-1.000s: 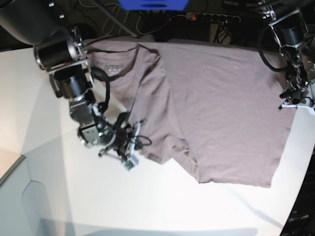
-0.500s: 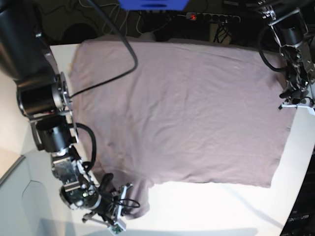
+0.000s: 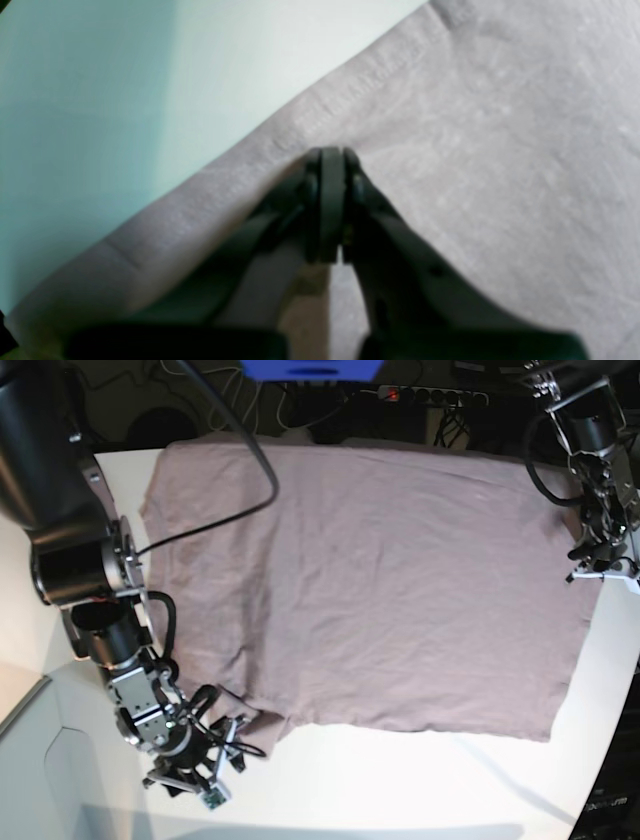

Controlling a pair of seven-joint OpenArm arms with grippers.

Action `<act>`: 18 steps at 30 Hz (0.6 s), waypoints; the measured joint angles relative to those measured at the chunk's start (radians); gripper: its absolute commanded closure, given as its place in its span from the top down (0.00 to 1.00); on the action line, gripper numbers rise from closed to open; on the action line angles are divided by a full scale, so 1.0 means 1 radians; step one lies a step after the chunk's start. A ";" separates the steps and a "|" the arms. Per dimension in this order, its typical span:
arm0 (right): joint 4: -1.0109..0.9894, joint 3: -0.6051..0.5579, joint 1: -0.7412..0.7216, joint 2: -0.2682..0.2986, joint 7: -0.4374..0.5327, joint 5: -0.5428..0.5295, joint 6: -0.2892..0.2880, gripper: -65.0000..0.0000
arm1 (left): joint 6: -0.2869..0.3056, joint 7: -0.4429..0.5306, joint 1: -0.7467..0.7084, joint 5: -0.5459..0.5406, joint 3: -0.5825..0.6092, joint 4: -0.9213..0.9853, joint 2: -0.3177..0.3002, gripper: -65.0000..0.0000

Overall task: Layout the t-shirt on the table in an organized manner, then fold the t-shirt properly
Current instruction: 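Pull the sleeve with the right gripper away from the shirt body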

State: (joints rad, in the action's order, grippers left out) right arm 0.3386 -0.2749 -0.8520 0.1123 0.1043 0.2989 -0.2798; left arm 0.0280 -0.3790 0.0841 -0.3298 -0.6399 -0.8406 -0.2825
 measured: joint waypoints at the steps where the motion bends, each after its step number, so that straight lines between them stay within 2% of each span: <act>1: 0.001 0.021 0.001 -0.003 -0.001 0.000 0.027 0.64 | 0.000 0.000 0.000 0.000 0.000 0.000 0.000 0.00; 3: 0.002 0.084 0.002 -0.003 -0.003 -0.004 0.054 0.64 | 0.000 0.000 0.000 0.000 0.000 0.000 0.000 0.00; 5: 0.002 0.148 0.002 -0.004 -0.017 -0.007 0.052 0.63 | 0.000 -0.001 0.000 0.000 0.000 -0.004 0.000 0.00; 8: 0.021 0.219 0.035 0.002 -0.040 -0.010 -0.003 0.55 | -0.007 -0.039 -0.005 0.008 0.000 -0.043 0.010 0.00; 10: 0.058 0.248 0.092 0.001 -0.050 -0.008 -0.048 0.45 | -0.016 -0.040 -0.011 0.013 0.000 -0.067 0.024 0.00; 13: 0.125 0.288 0.203 -0.011 -0.060 -0.006 -0.105 0.25 | -0.018 -0.066 -0.020 0.013 0.000 -0.101 0.036 0.00; 16: 0.192 0.298 0.283 -0.021 -0.064 0.000 -0.121 0.01 | -0.020 -0.080 -0.023 0.015 0.000 -0.122 0.042 0.00; 18: 0.214 0.295 0.306 -0.033 -0.053 0.000 -0.128 0.00 | -0.021 -0.092 -0.022 0.015 0.001 -0.131 0.042 0.00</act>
State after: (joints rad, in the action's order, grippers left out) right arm 0.5522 0.0200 -0.5457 0.0792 0.0517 0.2985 -0.4080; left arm 0.0071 -0.4713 0.0620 -0.3145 -0.6388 -0.9718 -0.2401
